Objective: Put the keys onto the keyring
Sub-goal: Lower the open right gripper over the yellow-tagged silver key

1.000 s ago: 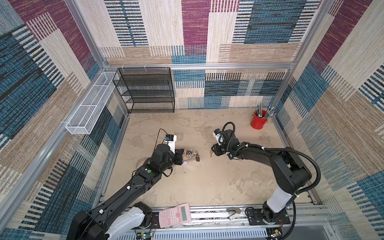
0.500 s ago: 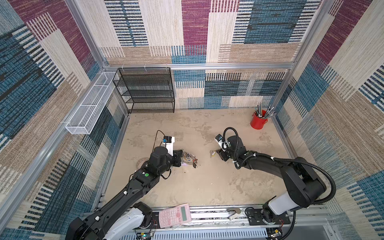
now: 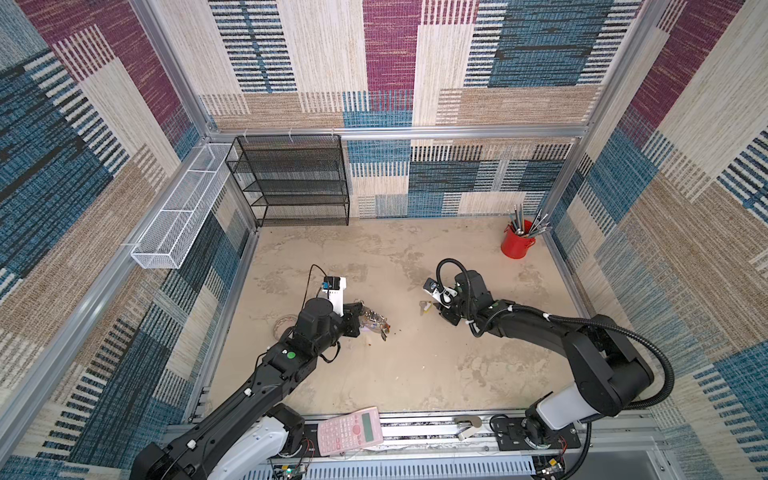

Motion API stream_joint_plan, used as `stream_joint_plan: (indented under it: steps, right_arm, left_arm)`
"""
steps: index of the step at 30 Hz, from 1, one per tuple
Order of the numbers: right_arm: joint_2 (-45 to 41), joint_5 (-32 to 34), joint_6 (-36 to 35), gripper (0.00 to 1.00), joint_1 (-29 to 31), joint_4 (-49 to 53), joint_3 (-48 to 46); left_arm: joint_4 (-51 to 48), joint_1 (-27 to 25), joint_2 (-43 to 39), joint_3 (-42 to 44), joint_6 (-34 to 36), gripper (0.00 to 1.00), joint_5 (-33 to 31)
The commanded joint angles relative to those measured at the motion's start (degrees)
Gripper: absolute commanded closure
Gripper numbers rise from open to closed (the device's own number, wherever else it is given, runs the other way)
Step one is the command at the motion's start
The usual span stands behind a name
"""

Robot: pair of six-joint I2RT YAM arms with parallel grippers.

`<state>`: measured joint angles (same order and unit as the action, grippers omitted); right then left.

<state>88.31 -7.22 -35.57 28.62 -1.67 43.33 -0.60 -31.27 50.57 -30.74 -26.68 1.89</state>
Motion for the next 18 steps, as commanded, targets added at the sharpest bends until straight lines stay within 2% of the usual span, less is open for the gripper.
stream_joint_plan:
  steps: [1,12,18]
  right_arm:
    - [1.38,-4.93,-4.73,0.65,-0.31,0.75,1.83]
    - [8.9,-7.69,-8.32,0.67,-2.28,2.61,6.66]
    - [11.57,-8.06,-8.56,0.72,-2.44,3.01,8.24]
  left_arm:
    - [4.73,-0.02,-0.13,0.57,-0.68,1.0,1.14]
    - [5.27,0.0,-0.34,0.77,-0.73,1.0,1.09]
    - [5.59,0.03,-0.09,0.74,-0.75,1.0,1.04]
